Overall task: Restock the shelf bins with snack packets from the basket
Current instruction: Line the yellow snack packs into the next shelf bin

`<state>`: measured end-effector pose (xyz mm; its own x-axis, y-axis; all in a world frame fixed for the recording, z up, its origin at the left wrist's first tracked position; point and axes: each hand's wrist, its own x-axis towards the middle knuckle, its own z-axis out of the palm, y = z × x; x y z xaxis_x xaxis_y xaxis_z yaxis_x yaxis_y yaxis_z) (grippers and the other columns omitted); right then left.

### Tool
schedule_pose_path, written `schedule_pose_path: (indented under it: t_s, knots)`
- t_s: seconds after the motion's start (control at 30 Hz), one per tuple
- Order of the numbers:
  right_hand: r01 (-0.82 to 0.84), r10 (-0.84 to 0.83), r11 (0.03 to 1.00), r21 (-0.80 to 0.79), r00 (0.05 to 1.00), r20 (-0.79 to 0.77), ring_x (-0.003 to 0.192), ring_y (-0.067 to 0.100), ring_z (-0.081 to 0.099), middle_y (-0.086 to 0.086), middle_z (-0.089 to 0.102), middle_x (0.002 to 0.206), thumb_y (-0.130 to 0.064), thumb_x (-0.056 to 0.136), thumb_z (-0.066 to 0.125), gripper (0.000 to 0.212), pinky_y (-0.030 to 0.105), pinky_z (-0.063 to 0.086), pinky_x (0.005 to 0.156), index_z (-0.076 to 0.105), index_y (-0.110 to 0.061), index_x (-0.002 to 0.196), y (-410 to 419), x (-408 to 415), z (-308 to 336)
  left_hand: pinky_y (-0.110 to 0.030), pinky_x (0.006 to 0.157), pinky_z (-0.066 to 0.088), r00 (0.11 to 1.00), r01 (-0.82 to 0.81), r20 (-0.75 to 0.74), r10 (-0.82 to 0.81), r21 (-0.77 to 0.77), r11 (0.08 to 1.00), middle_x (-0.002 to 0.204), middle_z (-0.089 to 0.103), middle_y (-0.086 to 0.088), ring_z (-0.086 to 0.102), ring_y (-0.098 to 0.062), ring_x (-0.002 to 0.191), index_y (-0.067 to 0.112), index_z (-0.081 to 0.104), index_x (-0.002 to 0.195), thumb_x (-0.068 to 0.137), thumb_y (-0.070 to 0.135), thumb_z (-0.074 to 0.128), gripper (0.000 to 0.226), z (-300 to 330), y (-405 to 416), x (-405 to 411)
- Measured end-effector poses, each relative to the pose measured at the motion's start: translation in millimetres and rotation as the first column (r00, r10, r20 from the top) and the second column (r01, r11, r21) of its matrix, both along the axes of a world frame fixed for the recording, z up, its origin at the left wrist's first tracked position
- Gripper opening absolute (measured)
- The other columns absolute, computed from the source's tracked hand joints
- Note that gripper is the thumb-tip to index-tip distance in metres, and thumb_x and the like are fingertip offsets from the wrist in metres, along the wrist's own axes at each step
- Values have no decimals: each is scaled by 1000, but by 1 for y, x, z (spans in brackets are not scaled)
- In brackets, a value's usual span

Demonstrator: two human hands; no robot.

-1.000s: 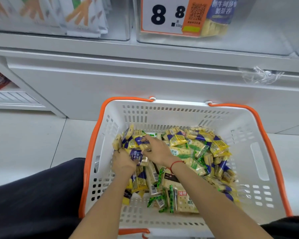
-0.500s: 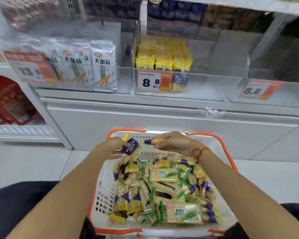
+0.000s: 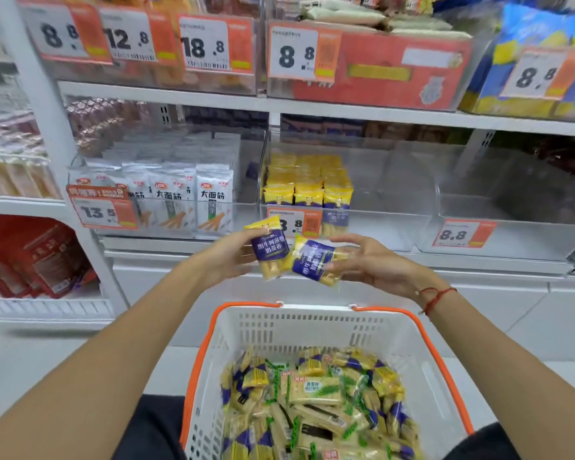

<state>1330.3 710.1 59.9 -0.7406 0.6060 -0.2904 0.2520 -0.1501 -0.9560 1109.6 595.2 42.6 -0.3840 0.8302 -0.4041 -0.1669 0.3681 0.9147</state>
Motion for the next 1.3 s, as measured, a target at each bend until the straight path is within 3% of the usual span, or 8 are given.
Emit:
schedule_pose_path:
  t_s: [0.23, 0.37, 0.47, 0.63, 0.8, 1.0, 1.17, 1.3]
  knots:
    - [25, -25, 995, 98, 1000, 3, 100, 19, 67, 11, 69, 112, -8, 78, 72, 46, 32, 48, 93, 58, 5, 120, 5, -5, 5, -33, 85, 52, 997, 11, 78, -15, 52, 999, 109, 66, -7, 64, -19, 95, 14, 57, 113, 97, 29, 52, 23, 4, -1, -6]
    - [11, -3, 995, 104, 997, -76, 86, 11, 68, 3, 72, 100, -8, 83, 67, 27, 18, 54, 74, 65, -10, 110, 3, -12, 15, -30, 74, 51, 993, 93, 73, -94, 7, 996, 108, 66, -5, 64, -18, 91, 14, 57, 114, 101, 29, 41, 25, 3, -3, -5]
    - [200, -189, 973, 113, 977, -102, 85, 12, 65, 2, 70, 96, -14, 82, 70, 24, 19, 49, 69, 64, -13, 106, 4, -21, 12, -32, 77, 52, 987, 106, 118, -110, 41, 994, 107, 66, -6, 64, -19, 92, 15, 57, 111, 102, 28, 40, 23, 3, 0, 2]
    - [431, -490, 862, -267, 843, -222, 78, 11, 65, 5, 69, 94, -14, 83, 71, 24, 18, 49, 62, 60, -13, 104, -13, -43, -10, -31, 72, 52, 966, -51, 259, 15, 133, 990, 110, 62, -10, 62, -20, 86, 12, 52, 118, 102, 22, 36, 25, 5, 10, 23]
    - [606, -619, 785, -126, 758, -208, 74, 8, 60, 1, 67, 84, -18, 77, 78, 18, 12, 46, 62, 63, -12, 86, -31, -56, -24, -34, 77, 53, 960, -115, 274, 64, 175, 978, 111, 61, -10, 63, -24, 92, 11, 55, 118, 99, 20, 40, 26, 9, 16, 35]
    - [530, -515, 845, 66, 842, -163, 73, 6, 59, -3, 66, 80, -25, 75, 79, 22, 12, 40, 60, 68, -11, 88, -40, -60, -23, -29, 84, 50, 996, -2, 87, -17, 220, 976, 107, 69, -5, 65, -19, 89, 15, 58, 119, 95, 24, 54, 25, 9, 15, 34]
    - [410, -395, 887, 211, 912, -113, 86, 9, 58, -5, 63, 96, -25, 80, 75, 37, 16, 42, 64, 60, -15, 112, -34, -62, -19, -19, 67, 55, 997, 63, -58, -50, 248, 967, 105, 69, 0, 68, -12, 88, 17, 51, 124, 96, 18, 55, 28, 10, 15, 29]
    - [305, -270, 907, 290, 950, -155, 107, 12, 52, -5, 52, 114, -16, 93, 58, 40, 17, 44, 79, 43, -24, 130, -24, -65, -11, -25, 84, 55, 971, 187, -191, -144, 231, 955, 117, 65, -2, 65, -14, 102, 17, 46, 131, 96, 15, 55, 37, 13, 18, 28]
